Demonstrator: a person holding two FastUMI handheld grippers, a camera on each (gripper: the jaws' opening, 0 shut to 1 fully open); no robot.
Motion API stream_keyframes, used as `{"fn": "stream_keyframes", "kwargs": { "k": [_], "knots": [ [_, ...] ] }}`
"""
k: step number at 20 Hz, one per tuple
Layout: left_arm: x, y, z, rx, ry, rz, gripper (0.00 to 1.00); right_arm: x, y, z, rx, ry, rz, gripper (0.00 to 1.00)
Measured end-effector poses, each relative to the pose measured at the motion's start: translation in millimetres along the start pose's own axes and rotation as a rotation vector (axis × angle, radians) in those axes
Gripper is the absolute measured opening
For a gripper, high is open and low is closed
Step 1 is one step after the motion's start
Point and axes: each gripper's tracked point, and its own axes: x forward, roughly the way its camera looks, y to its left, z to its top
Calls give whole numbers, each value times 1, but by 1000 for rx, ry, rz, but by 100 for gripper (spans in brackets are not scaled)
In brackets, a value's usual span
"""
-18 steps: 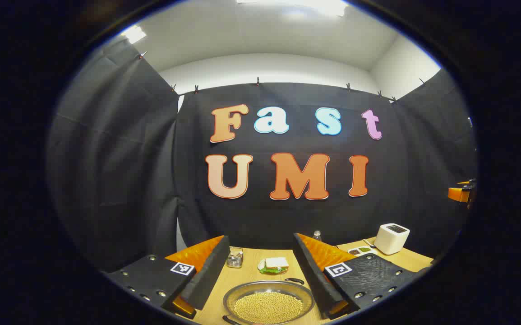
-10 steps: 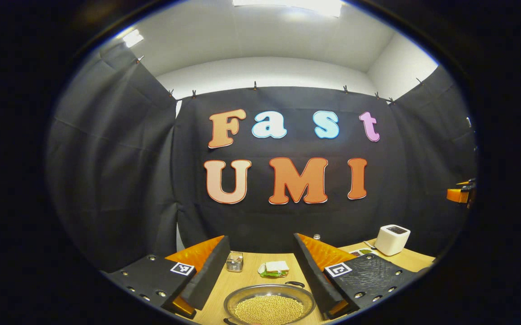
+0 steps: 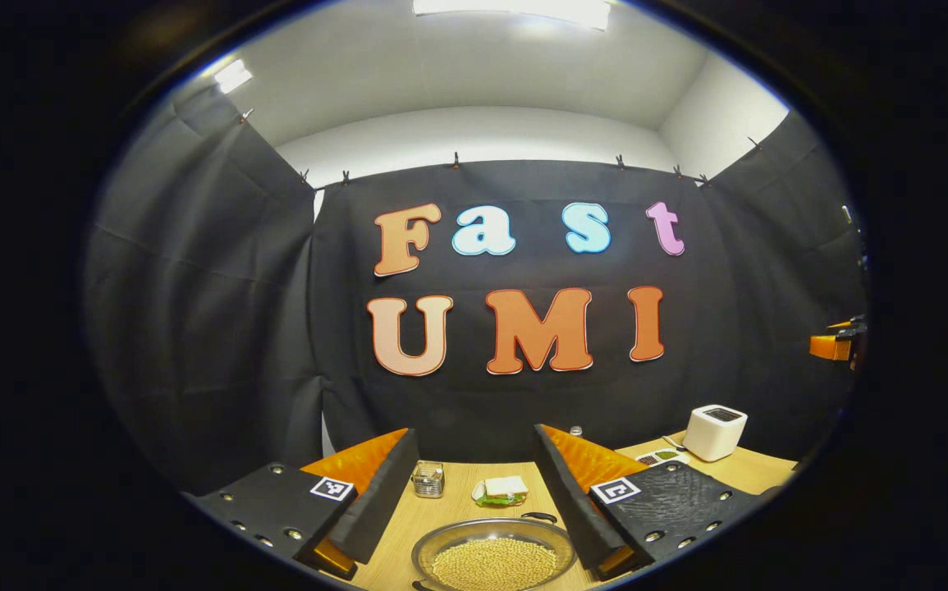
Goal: First push the handle of the pot to place it horizontally, then grasp the pot with both hands and set it on the induction cooktop.
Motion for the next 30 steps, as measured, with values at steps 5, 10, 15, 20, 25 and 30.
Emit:
{"fn": "stream_keyframes", "kwargs": {
  "k": [5,10,15,20,25,30],
  "knots": [
    [3,-3,-5,-8,16,-14,89,1,2,-5,8,13,7,95],
    [3,-5,-8,-9,26,-29,89,0,0,-3,3,2,5,95],
    [3,-6,-9,15,20,-43,92,1,-1,-6,6,9,3,95],
    [3,-7,-11,13,16,-57,72,1,3,-10,-2,17,9,95],
    [0,-17,-19,19,39,-99,47,1,7,-7,-5,6,10,95],
    [4,-17,-28,26,54,-109,23,2,12,-10,-9,11,15,95]
  ]
}}
